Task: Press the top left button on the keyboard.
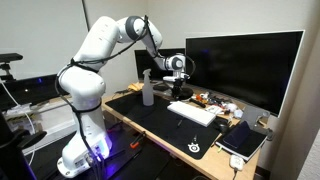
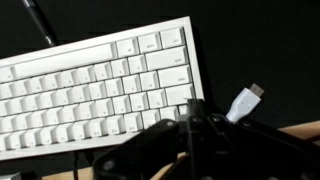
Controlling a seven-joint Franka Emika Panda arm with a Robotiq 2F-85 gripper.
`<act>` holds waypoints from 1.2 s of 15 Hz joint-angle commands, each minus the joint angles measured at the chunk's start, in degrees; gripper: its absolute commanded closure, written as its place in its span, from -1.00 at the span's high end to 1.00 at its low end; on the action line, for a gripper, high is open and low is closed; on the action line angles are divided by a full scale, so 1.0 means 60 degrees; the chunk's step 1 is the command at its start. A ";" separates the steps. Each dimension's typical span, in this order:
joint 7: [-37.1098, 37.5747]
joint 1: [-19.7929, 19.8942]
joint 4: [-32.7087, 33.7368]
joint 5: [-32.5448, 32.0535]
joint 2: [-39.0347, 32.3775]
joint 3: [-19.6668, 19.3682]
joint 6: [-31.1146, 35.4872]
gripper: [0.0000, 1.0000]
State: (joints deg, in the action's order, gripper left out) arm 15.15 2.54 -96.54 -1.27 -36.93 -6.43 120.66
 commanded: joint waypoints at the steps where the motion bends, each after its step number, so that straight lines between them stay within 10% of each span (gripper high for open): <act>1: 0.0305 -0.0125 0.0335 -0.0085 -0.0162 -0.0147 -0.0395 -1.00; 18: 0.0049 -0.0117 -0.0219 -0.0088 0.0608 -0.0096 -0.0500 -1.00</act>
State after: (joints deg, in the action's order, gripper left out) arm 15.17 2.45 -95.54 -1.27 -37.21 -6.56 119.74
